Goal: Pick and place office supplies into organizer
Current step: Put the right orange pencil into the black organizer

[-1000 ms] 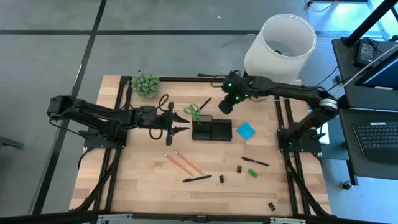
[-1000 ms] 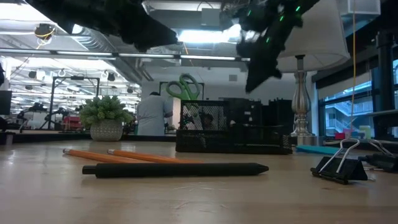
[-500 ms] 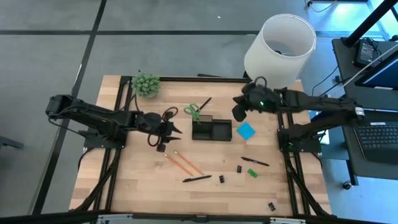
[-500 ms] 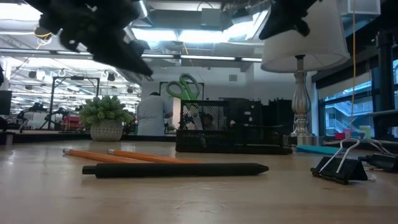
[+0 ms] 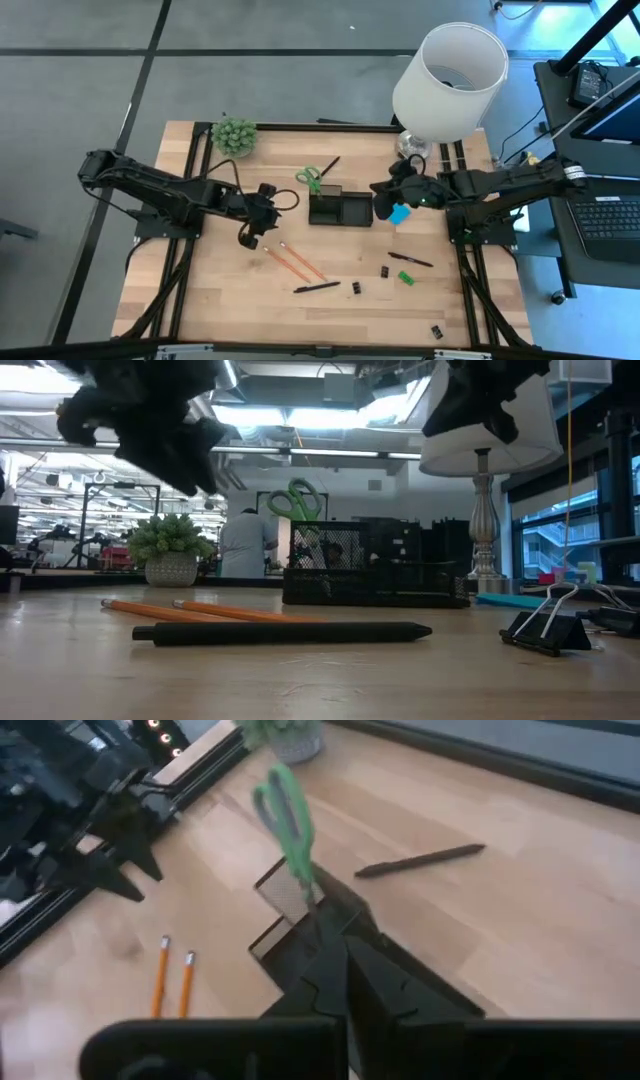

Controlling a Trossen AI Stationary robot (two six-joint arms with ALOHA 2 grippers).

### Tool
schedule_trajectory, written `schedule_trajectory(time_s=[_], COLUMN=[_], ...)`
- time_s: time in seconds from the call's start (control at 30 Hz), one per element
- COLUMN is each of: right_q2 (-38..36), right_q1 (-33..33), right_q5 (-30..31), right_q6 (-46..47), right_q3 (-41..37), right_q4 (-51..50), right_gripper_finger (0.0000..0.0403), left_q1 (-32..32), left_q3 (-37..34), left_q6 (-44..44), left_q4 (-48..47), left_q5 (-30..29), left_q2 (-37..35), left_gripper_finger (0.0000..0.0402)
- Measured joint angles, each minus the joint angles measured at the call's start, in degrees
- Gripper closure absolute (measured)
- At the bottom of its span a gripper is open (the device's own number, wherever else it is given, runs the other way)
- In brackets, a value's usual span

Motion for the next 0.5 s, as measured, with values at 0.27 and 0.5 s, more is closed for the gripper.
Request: schedule_trajectory(time_s=[0.27,0.5], right_q2=[-0.5,-0.7], right_q1=[10.5,14.7], right_q5=[19.5,21.7], right_q6=[-1.4,1.8], right_q3=[0.0,0.0], right_q4=[-0.6,-2.0], right_gripper_finger=[0.0376,0.0374], left_q1=[-0.1,-2.9], left_q3=[2.3,4.7], left_q6=[0.7,2.8], left_q4=[-5.2,-6.0], left_q5=[3.6,6.3], left_q2=[7.2,14.5], left_gripper_finger=[0.0259,0.0263])
